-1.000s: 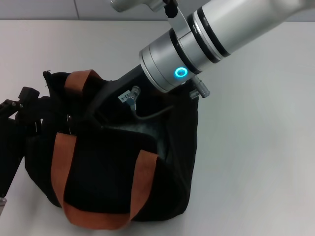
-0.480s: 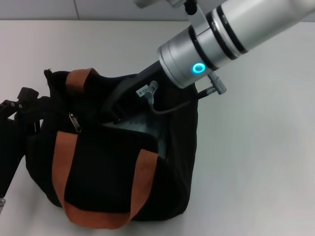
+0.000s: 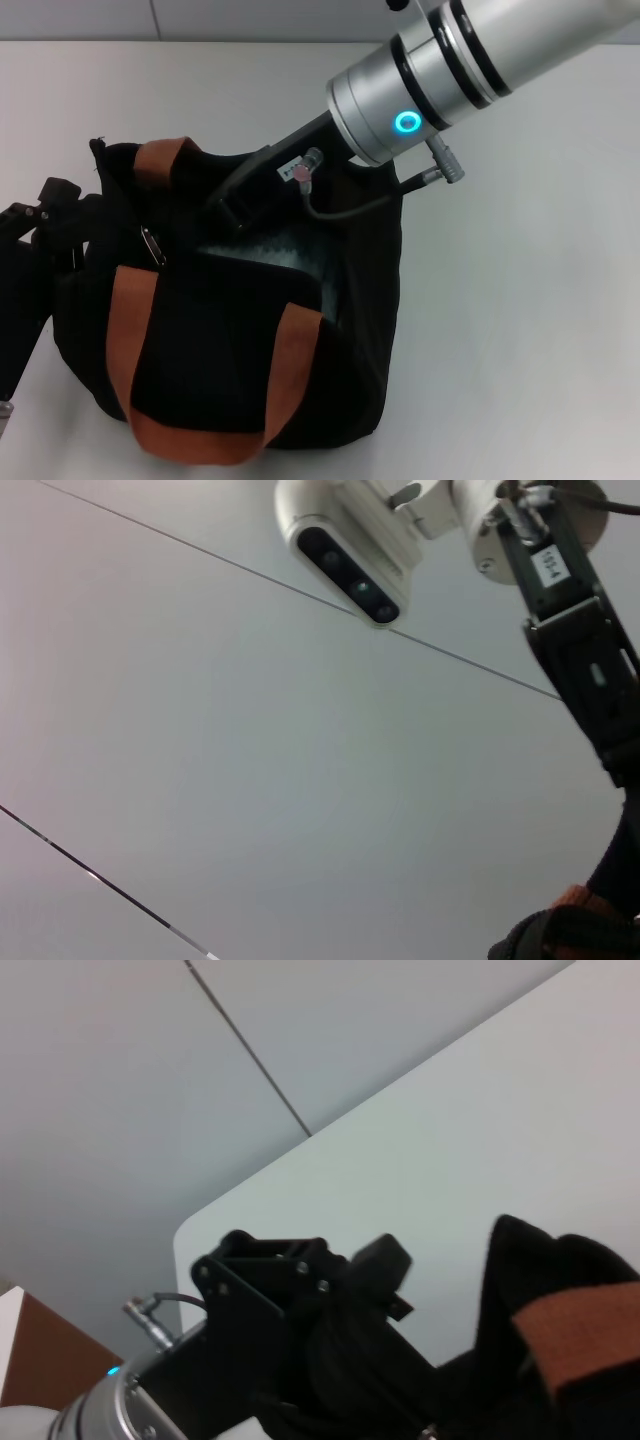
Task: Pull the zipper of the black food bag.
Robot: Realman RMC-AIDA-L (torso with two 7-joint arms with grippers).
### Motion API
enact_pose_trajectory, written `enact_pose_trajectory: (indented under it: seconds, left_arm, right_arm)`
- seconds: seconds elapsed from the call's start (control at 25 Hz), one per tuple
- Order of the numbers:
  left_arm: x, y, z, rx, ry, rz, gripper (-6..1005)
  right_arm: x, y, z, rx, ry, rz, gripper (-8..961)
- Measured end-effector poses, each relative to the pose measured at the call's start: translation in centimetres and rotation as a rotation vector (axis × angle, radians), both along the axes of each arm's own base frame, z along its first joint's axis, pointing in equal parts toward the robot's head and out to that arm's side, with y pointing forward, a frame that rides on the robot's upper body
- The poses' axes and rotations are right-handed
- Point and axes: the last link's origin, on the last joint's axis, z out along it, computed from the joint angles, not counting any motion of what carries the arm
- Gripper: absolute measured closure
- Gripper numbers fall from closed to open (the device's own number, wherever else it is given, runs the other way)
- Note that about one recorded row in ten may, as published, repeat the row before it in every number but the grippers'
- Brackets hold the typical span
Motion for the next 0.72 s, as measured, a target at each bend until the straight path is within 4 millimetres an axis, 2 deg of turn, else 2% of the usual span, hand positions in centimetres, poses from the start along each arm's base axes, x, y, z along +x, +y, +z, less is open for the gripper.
enact_pose_trajectory:
  seconds: [0.16,0.36,0.6,0.72]
  left_arm:
    - [-0.1,-0.1,-0.1,-0.006,0.001,0.011,991]
    - [-0.6,-0.1,-0.4,-0.019,0.012,0.048,991]
    - [-1.1,-0.4,-0.5,-0.026,0.019,0.074,991]
    - [-1.0,-0.6,-0.4,-0.015,0.025,0.07,992]
  right_arm:
    - [-0.6,-0.3,-0.6,-0.014,-0.019,0.018,904]
    - [-1.1,-0.5,-1.2,-0.005,-0.036,0.045,708]
    - [-1.4,-0.7,-1.9,-0.003,-0.042,0.061,671]
    - [-1.6,-0.8,-2.3,0.002,-0.047,0.069,696]
